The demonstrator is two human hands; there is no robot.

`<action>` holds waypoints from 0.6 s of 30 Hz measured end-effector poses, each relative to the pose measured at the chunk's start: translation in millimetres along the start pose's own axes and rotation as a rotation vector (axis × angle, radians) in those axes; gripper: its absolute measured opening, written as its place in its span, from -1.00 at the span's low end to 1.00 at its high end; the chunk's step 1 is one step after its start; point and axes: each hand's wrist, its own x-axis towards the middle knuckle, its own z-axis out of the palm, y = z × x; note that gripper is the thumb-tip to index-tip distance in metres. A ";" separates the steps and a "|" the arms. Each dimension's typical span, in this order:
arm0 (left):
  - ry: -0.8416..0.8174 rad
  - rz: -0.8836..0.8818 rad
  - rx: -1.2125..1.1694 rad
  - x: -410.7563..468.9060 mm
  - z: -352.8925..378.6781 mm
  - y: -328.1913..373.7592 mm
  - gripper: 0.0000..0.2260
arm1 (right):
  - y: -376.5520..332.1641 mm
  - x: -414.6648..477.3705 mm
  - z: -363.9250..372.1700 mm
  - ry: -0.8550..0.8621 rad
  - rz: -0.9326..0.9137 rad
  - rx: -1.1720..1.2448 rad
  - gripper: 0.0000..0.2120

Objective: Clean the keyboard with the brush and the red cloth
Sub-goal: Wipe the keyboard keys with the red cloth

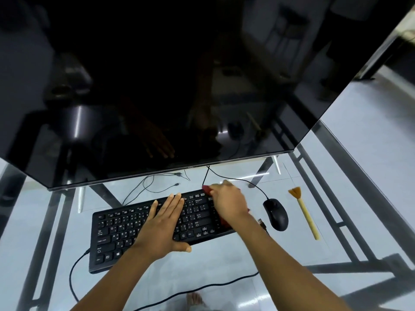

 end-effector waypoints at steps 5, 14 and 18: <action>-0.010 0.015 0.022 3.4 -2.0 6.7 0.16 | 34.9 8.9 -12.1 0.020 0.223 0.023 -0.77; -0.004 0.032 -0.014 5.7 -1.6 8.9 0.14 | 39.6 -9.2 -4.9 0.042 0.251 0.071 -0.69; 0.020 0.004 -0.006 1.5 -3.2 2.0 0.14 | 5.4 -34.8 8.5 -0.025 0.017 0.058 -0.67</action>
